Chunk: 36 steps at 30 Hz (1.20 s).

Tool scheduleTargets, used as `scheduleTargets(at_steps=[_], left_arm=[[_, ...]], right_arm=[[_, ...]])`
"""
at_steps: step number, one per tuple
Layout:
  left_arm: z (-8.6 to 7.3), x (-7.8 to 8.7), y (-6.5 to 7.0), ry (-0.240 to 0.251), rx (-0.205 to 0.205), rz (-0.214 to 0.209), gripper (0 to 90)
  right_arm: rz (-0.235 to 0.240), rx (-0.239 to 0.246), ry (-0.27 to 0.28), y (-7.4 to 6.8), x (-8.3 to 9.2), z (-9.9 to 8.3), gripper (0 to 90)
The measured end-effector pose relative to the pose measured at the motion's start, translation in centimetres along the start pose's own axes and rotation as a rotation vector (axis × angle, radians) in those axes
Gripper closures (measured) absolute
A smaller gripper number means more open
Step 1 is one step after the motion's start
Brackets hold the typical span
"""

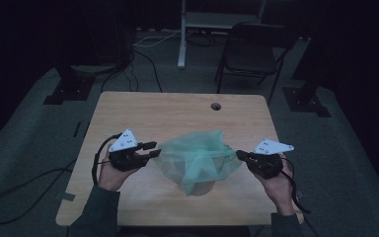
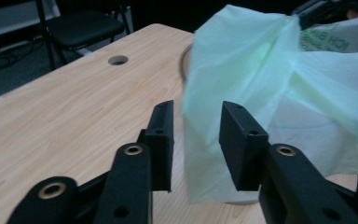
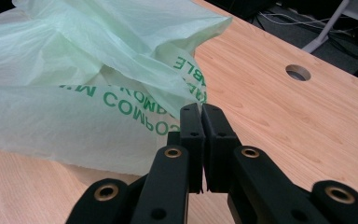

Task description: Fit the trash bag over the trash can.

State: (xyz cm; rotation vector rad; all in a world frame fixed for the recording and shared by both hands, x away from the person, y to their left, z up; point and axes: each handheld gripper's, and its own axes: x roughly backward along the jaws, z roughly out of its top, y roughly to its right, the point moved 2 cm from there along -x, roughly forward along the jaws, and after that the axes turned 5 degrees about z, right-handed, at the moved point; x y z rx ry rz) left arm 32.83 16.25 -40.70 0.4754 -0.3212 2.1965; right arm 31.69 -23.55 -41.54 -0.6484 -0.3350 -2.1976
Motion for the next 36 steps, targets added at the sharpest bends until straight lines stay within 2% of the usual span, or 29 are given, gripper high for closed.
scheduleTargets(at_steps=[6, 9, 13, 20, 22, 25, 27, 30, 33, 36], left_arm=[[-0.1, 0.0, 1.0, 0.007, -0.047, -0.033, 59.8], [-0.9, -0.7, 1.5, -0.019, -0.083, -0.05, 58.8], [-1.8, -1.6, 1.7, -0.042, -0.1, -0.067, 56.6], [-1.9, -2.7, 2.0, -0.062, -0.138, -0.048, 56.9], [-1.9, -3.0, 2.1, -0.07, -0.143, -0.042, 61.9], [-1.6, -3.0, 2.0, -0.053, -0.134, -0.043, 79.9], [-1.2, -2.7, 1.7, -0.033, -0.117, -0.023, 89.2], [-0.5, -2.3, 1.1, -0.001, -0.084, 0.007, 89.9], [0.2, -1.9, 0.6, 0.026, -0.071, 0.033, 90.0], [0.6, -1.8, 0.6, 0.033, -0.077, 0.034, 90.0]], right_arm=[[0.005, 0.004, -0.004, 0.1, -0.1, 0.0, 86.2], [0.007, 0.003, -0.006, 0.1, -0.1, 0.0, 85.9], [0.009, 0.001, -0.005, 0.1, -0.2, 0.0, 85.5], [0.013, 0.009, -0.007, 0.0, -0.4, 0.0, 84.9], [0.014, 0.008, -0.007, 0.0, -0.4, 0.0, 84.9], [0.014, 0.011, -0.004, 0.0, -0.4, 0.1, 84.9], [0.013, 0.009, 0.0, 0.1, -0.3, 0.1, 85.0], [0.012, 0.003, 0.01, 0.3, -0.2, 0.2, 85.8], [0.017, -0.009, 0.03, 0.6, -0.2, 0.4, 86.5], [0.017, -0.019, 0.045, 0.8, -0.1, 0.7, 86.7]])
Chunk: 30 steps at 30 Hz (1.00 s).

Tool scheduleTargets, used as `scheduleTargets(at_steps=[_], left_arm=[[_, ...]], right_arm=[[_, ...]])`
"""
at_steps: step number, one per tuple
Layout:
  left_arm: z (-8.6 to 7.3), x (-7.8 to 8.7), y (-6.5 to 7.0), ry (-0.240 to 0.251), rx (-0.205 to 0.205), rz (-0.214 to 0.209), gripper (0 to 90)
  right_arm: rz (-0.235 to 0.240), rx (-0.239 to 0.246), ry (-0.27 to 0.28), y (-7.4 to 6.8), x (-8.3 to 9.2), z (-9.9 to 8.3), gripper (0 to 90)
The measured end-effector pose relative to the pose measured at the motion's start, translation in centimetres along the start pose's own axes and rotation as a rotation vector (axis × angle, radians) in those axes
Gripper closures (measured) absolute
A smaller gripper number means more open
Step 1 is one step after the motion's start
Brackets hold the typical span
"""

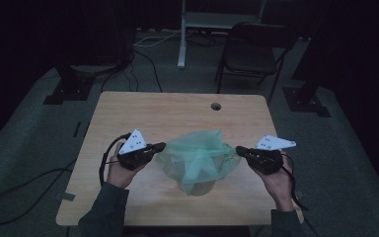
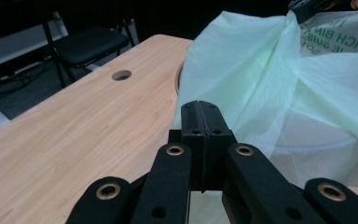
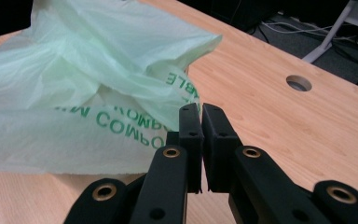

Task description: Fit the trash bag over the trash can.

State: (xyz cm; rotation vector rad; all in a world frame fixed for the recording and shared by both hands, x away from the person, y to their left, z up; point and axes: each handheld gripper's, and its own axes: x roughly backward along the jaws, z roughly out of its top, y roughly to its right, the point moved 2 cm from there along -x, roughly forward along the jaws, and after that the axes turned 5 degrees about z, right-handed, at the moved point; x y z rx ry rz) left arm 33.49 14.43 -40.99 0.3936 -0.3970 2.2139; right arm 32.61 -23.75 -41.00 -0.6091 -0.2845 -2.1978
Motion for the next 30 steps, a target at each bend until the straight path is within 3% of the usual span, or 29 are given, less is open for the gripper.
scheduleTargets(at_steps=[3, 6, 9, 14, 18, 22, 25, 28, 30], left_arm=[[0.0, 0.0, 0.7, -0.01, -0.045, -0.039, 87.9], [-0.3, -0.1, 1.6, -0.026, -0.094, -0.058, 71.9], [-1.0, -0.2, 1.8, -0.043, -0.106, -0.067, 62.0], [-1.8, 0.0, 1.7, -0.063, -0.111, -0.065, 54.0], [-2.1, -0.6, 2.0, -0.106, -0.148, -0.034, 51.1], [-2.2, -1.3, 2.3, -0.15, -0.186, 0.01, 54.3], [-2.1, -1.7, 2.3, -0.169, -0.205, 0.019, 69.8], [-1.9, -1.7, 2.0, -0.149, -0.188, 0.014, 85.7], [-1.6, -1.6, 1.8, -0.134, -0.18, 0.015, 89.9]], right_arm=[[0.005, -0.002, 0.013, 0.0, 0.1, 0.3, 86.7], [0.005, 0.005, 0.011, 0.0, 0.1, 0.4, 86.7], [0.006, 0.005, 0.011, 0.0, 0.1, 0.4, 86.7], [0.007, -0.001, 0.005, 0.1, 0.1, 0.2, 86.6], [0.01, -0.001, 0.007, 0.1, 0.0, 0.2, 86.5], [0.011, 0.0, 0.009, 0.0, -0.1, 0.3, 86.2], [0.01, 0.003, 0.011, 0.0, 0.0, 0.3, 86.2], [0.01, -0.001, 0.012, 0.1, 0.0, 0.3, 86.2], [0.009, 0.0, 0.012, 0.1, 0.1, 0.3, 86.3]])
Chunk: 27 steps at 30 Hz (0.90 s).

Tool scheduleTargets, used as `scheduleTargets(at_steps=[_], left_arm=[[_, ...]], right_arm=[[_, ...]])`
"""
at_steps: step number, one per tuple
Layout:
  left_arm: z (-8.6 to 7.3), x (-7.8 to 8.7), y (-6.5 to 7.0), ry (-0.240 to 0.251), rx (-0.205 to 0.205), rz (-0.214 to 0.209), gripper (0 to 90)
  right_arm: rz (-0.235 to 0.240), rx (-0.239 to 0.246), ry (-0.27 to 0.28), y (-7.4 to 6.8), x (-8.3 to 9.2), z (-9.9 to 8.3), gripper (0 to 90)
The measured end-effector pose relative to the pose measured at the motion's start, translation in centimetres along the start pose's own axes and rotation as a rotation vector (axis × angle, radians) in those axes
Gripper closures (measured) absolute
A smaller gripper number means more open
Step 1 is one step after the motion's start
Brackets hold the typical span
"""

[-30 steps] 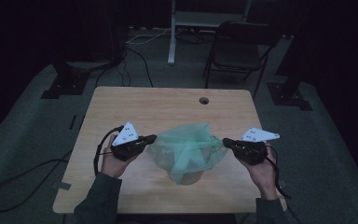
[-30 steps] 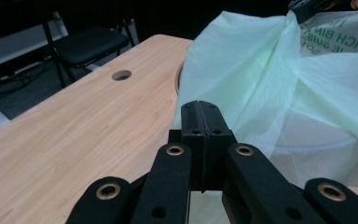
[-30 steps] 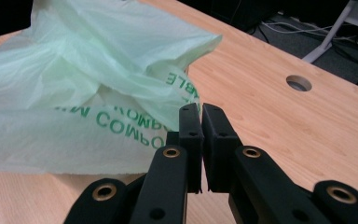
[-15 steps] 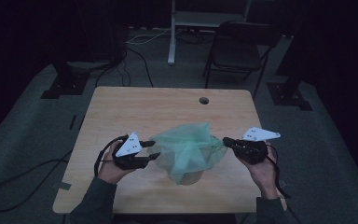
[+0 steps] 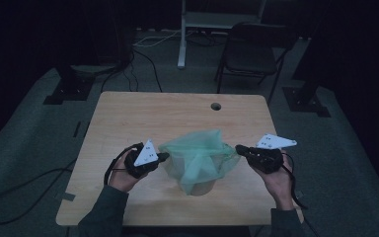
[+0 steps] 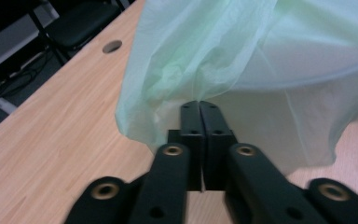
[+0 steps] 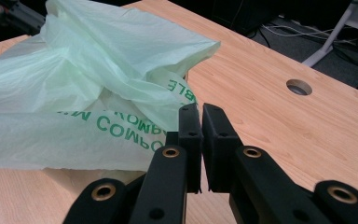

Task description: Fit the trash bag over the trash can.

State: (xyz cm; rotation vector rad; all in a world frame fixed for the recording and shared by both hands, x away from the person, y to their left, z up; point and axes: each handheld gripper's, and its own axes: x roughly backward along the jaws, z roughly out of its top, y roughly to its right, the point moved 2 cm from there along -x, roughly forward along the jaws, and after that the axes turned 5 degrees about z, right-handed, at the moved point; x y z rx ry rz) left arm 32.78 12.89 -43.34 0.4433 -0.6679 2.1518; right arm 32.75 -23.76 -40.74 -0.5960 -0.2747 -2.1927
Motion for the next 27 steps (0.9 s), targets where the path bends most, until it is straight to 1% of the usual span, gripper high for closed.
scheduleTargets(at_steps=[2, 7, 9, 12, 14, 16, 17, 18, 20, 22, 24, 27], left_arm=[[0.2, 0.1, -0.3, 0.009, 0.011, 0.019, 90.0], [0.6, 0.1, -1.4, 0.048, 0.072, 0.052, 90.0], [0.7, -0.1, -1.8, 0.048, 0.085, 0.055, 90.0], [0.7, -0.1, -1.6, 0.057, 0.08, 0.048, 90.0], [0.7, 0.1, -1.2, 0.057, 0.057, 0.041, 89.0], [0.8, 0.2, -0.9, 0.058, 0.036, 0.024, 77.8], [0.8, 0.3, -0.7, 0.056, 0.023, 0.026, 73.6], [0.8, 0.3, -0.6, 0.054, 0.018, 0.022, 69.5], [0.8, 0.3, -0.5, 0.049, 0.01, 0.01, 63.4], [0.7, 0.1, -0.4, 0.032, -0.003, 0.004, 59.0], [0.6, -0.1, -0.4, 0.027, 0.0, 0.004, 57.5], [0.4, -0.4, -0.9, 0.016, 0.02, -0.002, 57.8]], right_arm=[[-0.004, -0.006, 0.0, 0.1, 0.0, 0.0, 86.3], [-0.015, -0.016, 0.009, 0.5, -0.1, 0.1, 86.3], [-0.018, -0.021, 0.009, 0.7, -0.3, 0.1, 86.3], [-0.019, -0.028, 0.012, 0.8, -0.4, 0.1, 86.3], [-0.019, -0.028, 0.012, 0.8, -0.5, 0.1, 86.3], [-0.018, -0.028, 0.008, 0.9, -0.5, 0.1, 86.3], [-0.018, -0.027, 0.008, 0.9, -0.5, 0.1, 86.3], [-0.018, -0.026, 0.008, 0.9, -0.5, 0.1, 86.3], [-0.018, -0.028, 0.007, 1.0, -0.5, 0.1, 86.3], [-0.016, -0.029, 0.006, 1.0, -0.6, 0.1, 86.3], [-0.016, -0.03, 0.003, 1.0, -0.7, 0.1, 86.3], [-0.012, -0.032, -0.002, 1.1, -0.8, 0.0, 86.3]])
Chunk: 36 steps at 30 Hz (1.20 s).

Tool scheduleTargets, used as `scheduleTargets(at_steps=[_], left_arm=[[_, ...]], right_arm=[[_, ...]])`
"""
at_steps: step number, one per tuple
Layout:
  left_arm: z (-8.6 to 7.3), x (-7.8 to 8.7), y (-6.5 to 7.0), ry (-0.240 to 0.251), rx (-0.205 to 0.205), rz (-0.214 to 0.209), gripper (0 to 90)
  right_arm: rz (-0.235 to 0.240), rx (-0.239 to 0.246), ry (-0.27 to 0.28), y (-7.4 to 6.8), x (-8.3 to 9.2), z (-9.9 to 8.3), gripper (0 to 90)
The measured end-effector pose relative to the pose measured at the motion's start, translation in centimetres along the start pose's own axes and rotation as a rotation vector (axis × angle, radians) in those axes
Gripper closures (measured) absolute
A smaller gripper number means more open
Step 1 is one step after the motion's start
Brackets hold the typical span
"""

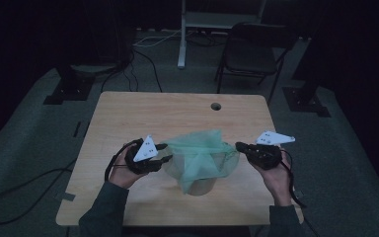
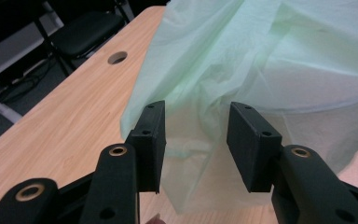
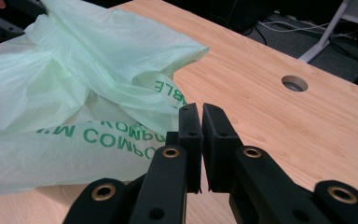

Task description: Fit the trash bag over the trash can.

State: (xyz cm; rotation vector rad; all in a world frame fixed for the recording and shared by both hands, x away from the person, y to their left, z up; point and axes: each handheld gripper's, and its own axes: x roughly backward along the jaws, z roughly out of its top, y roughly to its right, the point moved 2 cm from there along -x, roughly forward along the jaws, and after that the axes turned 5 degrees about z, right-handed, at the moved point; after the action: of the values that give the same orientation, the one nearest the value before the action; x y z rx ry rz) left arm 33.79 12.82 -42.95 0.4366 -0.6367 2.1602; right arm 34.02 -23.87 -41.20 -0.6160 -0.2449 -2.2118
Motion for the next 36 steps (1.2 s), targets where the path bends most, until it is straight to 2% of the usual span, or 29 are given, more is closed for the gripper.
scheduleTargets(at_steps=[4, 11, 13, 16, 21, 28, 33, 34, 36], left_arm=[[-0.1, -0.6, -0.5, -0.011, 0.02, 0.0, 61.8], [0.4, -1.9, -0.7, -0.05, 0.0, 0.019, 69.5], [0.5, -2.1, -0.8, -0.046, -0.001, 0.023, 77.6], [0.7, -2.1, -1.1, -0.017, 0.021, 0.021, 89.7], [1.5, -1.9, -1.6, 0.001, 0.034, 0.042, 90.0], [2.1, -2.1, -2.5, 0.022, 0.076, 0.064, 90.0], [1.8, -2.6, -3.5, 0.017, 0.129, 0.079, 90.0], [1.8, -2.6, -3.5, 0.017, 0.129, 0.079, 90.0], [1.6, -2.9, -4.2, 0.008, 0.167, 0.088, 90.0]], right_arm=[[0.003, -0.004, -0.005, 0.1, -0.2, -0.2, 86.2], [0.005, -0.005, -0.009, 0.3, -0.3, -0.3, 86.1], [0.003, -0.007, -0.009, 0.4, -0.3, -0.3, 86.1], [-0.003, -0.009, -0.003, 0.5, -0.2, -0.2, 86.1], [-0.01, -0.009, 0.008, 0.7, -0.1, 0.1, 86.1], [-0.025, -0.018, 0.015, 1.0, -0.5, 0.5, 86.2], [-0.043, -0.022, 0.006, 1.5, -1.1, 0.4, 86.3], [-0.043, -0.022, 0.006, 1.5, -1.1, 0.4, 86.3], [-0.052, -0.031, 0.001, 1.8, -1.2, 0.4, 86.5]])
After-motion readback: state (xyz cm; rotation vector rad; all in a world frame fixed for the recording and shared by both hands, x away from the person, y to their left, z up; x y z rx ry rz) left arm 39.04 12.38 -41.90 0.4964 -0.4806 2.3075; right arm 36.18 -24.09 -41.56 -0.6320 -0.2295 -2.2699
